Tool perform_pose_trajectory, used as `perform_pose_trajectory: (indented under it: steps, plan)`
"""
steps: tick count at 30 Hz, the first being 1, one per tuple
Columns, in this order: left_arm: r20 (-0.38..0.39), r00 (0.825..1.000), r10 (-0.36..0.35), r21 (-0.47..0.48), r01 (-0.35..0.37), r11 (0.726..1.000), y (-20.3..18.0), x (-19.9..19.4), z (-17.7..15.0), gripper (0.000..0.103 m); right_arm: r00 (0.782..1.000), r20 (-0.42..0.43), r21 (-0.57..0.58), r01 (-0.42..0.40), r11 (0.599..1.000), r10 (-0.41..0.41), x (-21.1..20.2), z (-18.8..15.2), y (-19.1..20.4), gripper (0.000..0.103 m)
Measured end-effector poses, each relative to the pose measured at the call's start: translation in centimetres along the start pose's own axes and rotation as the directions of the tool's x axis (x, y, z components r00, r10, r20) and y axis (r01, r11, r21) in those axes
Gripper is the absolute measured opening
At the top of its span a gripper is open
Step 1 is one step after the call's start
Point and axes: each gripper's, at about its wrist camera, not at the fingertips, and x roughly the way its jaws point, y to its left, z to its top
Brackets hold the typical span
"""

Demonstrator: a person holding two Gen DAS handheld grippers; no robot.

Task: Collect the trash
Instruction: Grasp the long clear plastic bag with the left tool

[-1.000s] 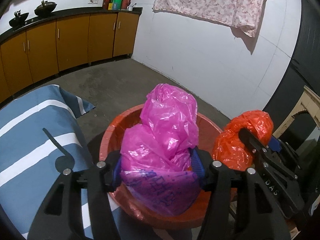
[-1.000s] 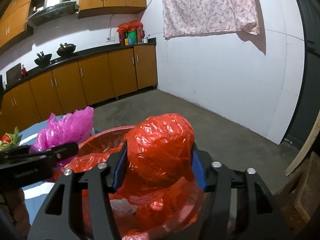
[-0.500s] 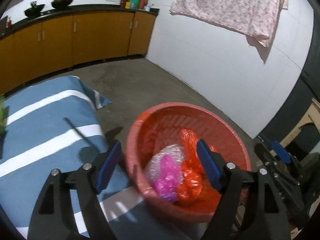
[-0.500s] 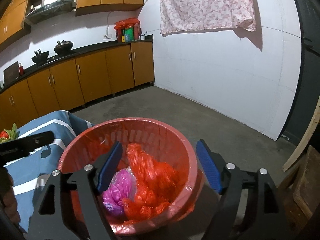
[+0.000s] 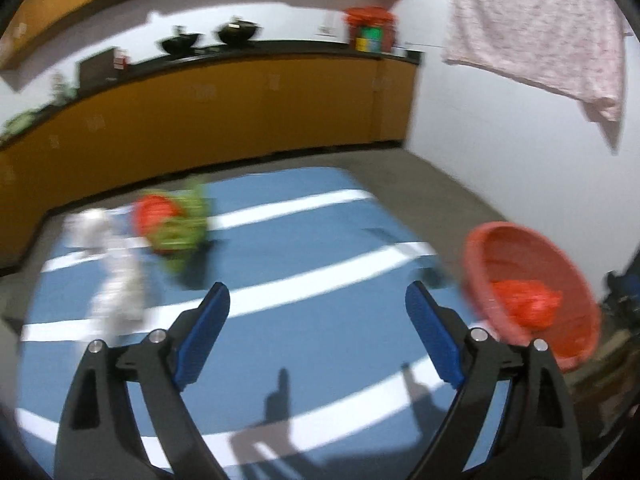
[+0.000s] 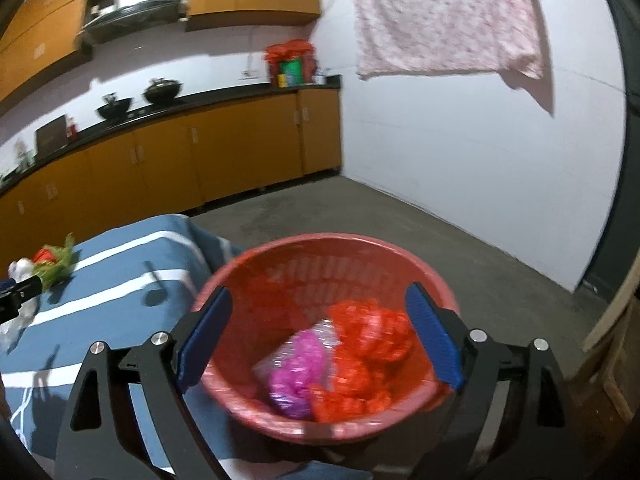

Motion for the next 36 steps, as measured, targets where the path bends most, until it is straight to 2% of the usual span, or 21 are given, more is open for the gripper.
perform_pose_trajectory:
  steps: [2,5,8,10,13,18,21,24,26,28,33,36]
  plan:
    - [0.004,0.998,0.067,-0.015,-0.067,0.998,2.8,-0.4,-0.3,0.088,0.999,0.004,-0.035,-0.031,0.999,0.032,-0.2,0.3,1.9,0.088]
    - [-0.029,0.982,0.186,-0.075,-0.188,0.979,8.7,0.2,-0.7,0.088,0.998,-0.001,-0.063,-0.070,0.996,0.070,-0.2,0.3,4.3,0.088]
    - [-0.073,0.971,0.226,-0.135,-0.234,0.963,13.1,1.1,-1.1,0.088,0.995,-0.015,-0.079,-0.103,0.992,0.102,0.1,0.1,6.4,0.088]
    - [-0.105,0.969,0.222,-0.182,-0.238,0.954,15.6,2.2,-1.1,0.088,0.993,-0.024,-0.091,-0.118,0.989,0.116,0.1,-0.1,7.6,0.088]
    - [-0.135,0.973,0.190,-0.230,-0.217,0.949,17.2,4.0,-0.6,0.088,0.990,-0.035,-0.127,-0.139,0.982,0.135,0.5,-0.3,9.5,0.088]
    - [-0.178,0.971,0.163,-0.240,-0.203,0.949,17.5,7.2,0.2,0.088,0.987,-0.040,-0.188,-0.163,0.969,0.158,0.7,-0.1,12.2,0.088]
    - [-0.217,0.964,0.157,-0.236,-0.208,0.949,17.6,9.0,0.4,0.087,0.984,-0.039,-0.203,-0.176,0.963,0.171,1.0,0.2,13.2,0.088]
    - [-0.248,0.961,0.125,-0.235,-0.185,0.954,18.1,10.4,0.2,0.074,0.980,-0.042,-0.209,-0.198,0.958,0.193,1.2,0.6,14.5,0.088]
    - [-0.258,0.960,0.106,-0.236,-0.169,0.957,18.1,10.8,-0.1,0.056,0.976,-0.046,-0.215,-0.216,0.953,0.211,1.4,0.6,15.4,0.088]
    - [-0.264,0.961,0.079,-0.242,-0.146,0.959,18.2,11.0,-0.3,0.047,0.971,-0.050,-0.225,-0.240,0.944,0.234,1.4,0.7,16.7,0.088]
    - [-0.227,0.973,0.046,-0.244,-0.102,0.964,18.8,9.9,-0.7,0.036,0.950,-0.076,-0.239,-0.313,0.919,0.303,2.2,0.9,19.8,0.086]
    - [-0.204,0.978,0.052,-0.243,-0.102,0.965,19.6,8.7,-1.1,0.036,0.933,-0.104,-0.245,-0.359,0.900,0.344,3.1,1.2,22.4,0.076]
